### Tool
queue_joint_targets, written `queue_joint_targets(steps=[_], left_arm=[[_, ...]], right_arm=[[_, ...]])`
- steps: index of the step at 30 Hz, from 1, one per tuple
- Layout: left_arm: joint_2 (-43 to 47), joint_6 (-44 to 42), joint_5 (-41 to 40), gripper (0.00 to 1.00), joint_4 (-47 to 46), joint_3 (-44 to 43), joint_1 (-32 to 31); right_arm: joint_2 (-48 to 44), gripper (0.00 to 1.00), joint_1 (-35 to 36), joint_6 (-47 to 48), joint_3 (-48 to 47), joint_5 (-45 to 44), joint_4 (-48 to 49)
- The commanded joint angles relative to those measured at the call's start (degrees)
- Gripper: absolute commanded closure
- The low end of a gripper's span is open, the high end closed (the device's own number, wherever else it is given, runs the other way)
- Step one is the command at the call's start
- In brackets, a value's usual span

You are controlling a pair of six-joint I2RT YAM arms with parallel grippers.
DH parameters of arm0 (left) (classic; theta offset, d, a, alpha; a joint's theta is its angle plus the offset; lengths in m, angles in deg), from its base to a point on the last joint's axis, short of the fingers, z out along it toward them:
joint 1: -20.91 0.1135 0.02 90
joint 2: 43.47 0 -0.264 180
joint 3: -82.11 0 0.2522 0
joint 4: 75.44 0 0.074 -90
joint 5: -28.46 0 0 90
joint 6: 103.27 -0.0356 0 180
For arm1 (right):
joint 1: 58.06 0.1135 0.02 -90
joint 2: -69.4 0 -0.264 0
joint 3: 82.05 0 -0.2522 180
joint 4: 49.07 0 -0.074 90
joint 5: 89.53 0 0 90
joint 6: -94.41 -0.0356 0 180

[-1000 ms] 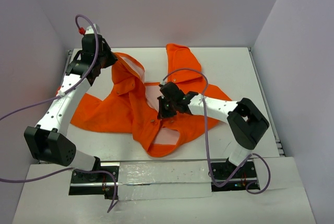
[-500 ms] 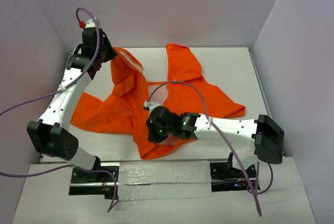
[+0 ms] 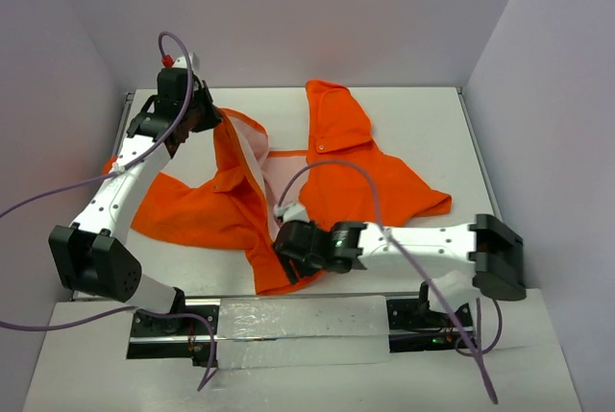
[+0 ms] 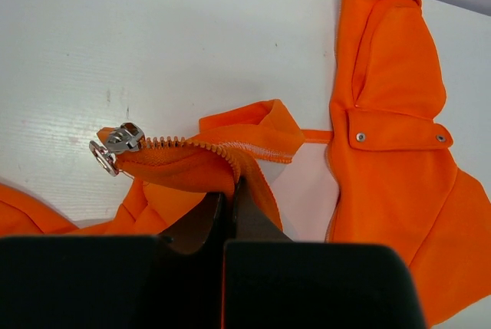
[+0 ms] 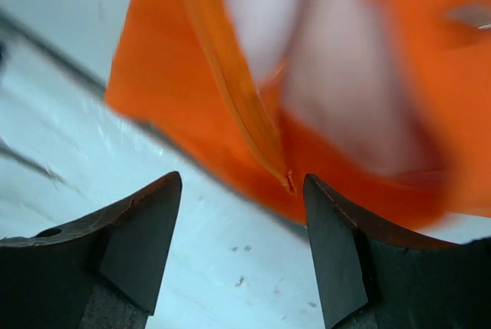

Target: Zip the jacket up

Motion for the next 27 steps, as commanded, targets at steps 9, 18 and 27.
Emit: queue_joint_targets(steps=[9, 18, 27], left_arm=[[4.6, -0.8, 3.3, 1.0, -5.0, 1.6, -0.9], [5.2, -1.3, 3.3, 1.0, -4.5, 1.8, -1.7], [5.2, -1.1, 3.3, 1.0, -4.7, 1.8, -2.2]], right_arm=[[-0.3, 0.33, -11.3, 5.8, -3.7, -20.8, -6.6], [10.7, 0.37, -12.2, 10.1, -7.6, -22.9, -6.7], [10.9, 0.71, -12.7, 9.3, -8.8, -23.7, -7.2]])
